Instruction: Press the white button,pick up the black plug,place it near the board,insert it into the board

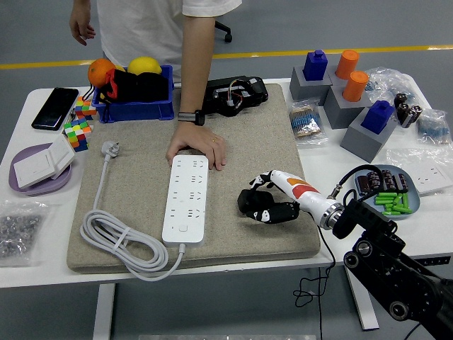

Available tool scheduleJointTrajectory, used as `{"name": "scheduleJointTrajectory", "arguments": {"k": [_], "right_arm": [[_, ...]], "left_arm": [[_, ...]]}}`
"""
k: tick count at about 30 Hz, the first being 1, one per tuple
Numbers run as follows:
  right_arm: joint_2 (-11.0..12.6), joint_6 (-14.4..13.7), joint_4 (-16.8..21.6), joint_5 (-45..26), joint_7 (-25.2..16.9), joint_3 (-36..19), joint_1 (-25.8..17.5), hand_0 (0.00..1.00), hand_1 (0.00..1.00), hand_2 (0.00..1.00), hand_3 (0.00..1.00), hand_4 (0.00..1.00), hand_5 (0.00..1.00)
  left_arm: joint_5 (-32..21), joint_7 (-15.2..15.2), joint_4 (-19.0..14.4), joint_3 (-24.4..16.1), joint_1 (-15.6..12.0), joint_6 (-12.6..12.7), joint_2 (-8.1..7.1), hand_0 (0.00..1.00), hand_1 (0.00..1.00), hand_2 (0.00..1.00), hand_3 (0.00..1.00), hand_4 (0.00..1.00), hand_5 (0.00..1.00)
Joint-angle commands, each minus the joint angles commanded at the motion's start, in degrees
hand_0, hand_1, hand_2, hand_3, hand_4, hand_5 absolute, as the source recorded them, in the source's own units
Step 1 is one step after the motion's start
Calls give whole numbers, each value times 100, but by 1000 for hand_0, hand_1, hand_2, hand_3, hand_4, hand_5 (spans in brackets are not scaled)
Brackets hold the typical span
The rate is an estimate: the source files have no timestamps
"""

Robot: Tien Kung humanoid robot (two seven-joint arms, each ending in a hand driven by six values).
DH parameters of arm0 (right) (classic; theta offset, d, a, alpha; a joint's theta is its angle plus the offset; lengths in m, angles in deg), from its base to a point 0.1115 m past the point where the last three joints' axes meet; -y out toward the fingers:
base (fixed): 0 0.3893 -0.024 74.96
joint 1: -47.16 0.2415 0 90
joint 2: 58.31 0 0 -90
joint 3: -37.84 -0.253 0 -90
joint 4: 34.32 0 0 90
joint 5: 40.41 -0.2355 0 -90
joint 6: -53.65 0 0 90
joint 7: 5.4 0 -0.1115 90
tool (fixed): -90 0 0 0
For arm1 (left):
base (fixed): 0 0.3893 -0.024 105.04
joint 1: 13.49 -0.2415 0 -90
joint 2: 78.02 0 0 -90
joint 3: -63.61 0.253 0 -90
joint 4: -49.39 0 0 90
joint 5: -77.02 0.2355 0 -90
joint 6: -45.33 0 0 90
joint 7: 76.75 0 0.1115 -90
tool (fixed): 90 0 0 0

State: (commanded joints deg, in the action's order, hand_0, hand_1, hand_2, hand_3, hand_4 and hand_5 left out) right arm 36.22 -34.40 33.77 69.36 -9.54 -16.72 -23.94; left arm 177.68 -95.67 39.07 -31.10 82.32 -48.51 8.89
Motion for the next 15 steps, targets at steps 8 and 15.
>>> {"name": "scheduleJointTrajectory", "arguments": {"k": [8, 15], "right_arm": [[-1, -3, -49, 0, -34, 12, -3, 368, 515, 552, 423, 825, 40], [-2, -29, -50, -36, -59, 25, -13, 310, 465, 515, 336, 799, 2]], "left_arm": [[-20, 9, 0, 11, 7, -1, -5, 705, 682, 631, 704, 570, 219], [-31, 11, 0, 18, 1, -5, 3, 706, 680, 631, 704, 570, 219]]}}
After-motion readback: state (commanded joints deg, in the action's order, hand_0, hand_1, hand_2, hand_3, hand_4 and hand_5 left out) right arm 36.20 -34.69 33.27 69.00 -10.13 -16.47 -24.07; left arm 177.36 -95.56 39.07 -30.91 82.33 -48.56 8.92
